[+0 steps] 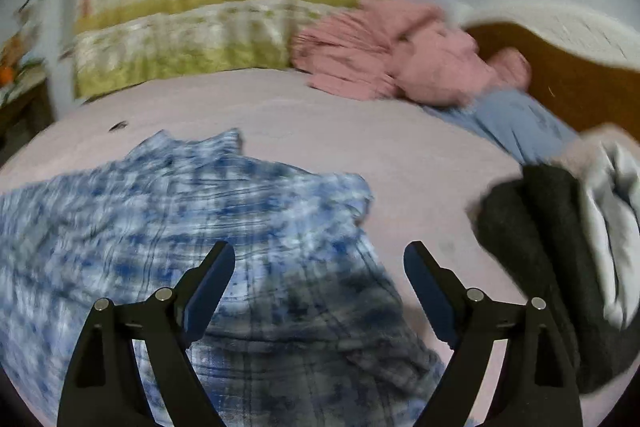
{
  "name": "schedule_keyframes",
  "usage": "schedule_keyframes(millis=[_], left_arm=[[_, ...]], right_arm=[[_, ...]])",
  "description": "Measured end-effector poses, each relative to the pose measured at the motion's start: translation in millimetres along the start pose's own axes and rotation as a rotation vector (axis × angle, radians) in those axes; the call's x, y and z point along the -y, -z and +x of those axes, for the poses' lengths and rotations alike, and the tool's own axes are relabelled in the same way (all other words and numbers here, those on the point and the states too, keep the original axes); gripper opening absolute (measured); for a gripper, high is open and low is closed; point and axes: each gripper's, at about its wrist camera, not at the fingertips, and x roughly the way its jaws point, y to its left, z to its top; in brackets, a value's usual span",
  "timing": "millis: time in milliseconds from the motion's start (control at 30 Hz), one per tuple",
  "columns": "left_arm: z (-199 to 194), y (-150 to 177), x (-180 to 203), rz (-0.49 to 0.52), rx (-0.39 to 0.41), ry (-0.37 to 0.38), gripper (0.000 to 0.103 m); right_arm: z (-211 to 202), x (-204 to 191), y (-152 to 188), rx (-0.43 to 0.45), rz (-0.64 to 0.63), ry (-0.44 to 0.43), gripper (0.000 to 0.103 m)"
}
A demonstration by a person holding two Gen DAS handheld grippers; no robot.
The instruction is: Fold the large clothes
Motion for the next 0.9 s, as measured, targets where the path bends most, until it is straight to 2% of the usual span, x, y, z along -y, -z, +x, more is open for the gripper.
schedule_keyframes(millis=[67, 133, 167, 233, 300, 400, 500, 633, 700, 767, 833, 900], left_arm=[[15, 2, -26, -0.084, -0.039, -0.042, 0.09], [16, 2, -41, -0.153, -0.037, 0.012, 0.09], [14, -1, -43, -0.152, -0.021, 0.006, 0.09], [18, -6, -50, -0.14, 0.002, -0.065, 0.09], [30, -14, -60, -0.138, -0.007, -0.039, 0.09], [40, -36, -75, -0.098, 0.008, -0.076, 0.09], [47, -47, -88, -0.125, 0.042, -0.064, 0.09], [61, -56, -79, -0.073, 0.043, -0.156, 0.089], [58, -56, -81, -0.081, 0.067, -0.165, 0.073], [54, -56, -83, -0.095, 0.085, -0.172, 0.006], [47, -57, -75, -0.061, 0.117, -0.127, 0.002], [34, -57, -58, 0.016, 0.197, -0.131, 0.003]], right_arm=[[-1, 4, 0, -0.007, 0.031, -0.031, 0.089], [1, 6, 0, -0.013, 0.014, -0.022, 0.089], [4, 6, 1, -0.013, 0.0, -0.002, 0.089], [10, 8, 3, -0.014, -0.02, 0.034, 0.089], [20, 11, 3, -0.029, -0.036, 0.054, 0.089], [35, 21, 4, -0.063, -0.016, 0.067, 0.089], [44, 29, 6, -0.088, 0.002, 0.08, 0.089], [47, 26, 7, -0.09, -0.006, 0.067, 0.089], [47, 21, 9, -0.084, -0.028, 0.064, 0.089], [46, 15, 10, -0.079, -0.052, 0.07, 0.089], [47, 10, 12, -0.075, -0.078, 0.081, 0.089], [47, 7, 13, -0.073, -0.093, 0.092, 0.089]])
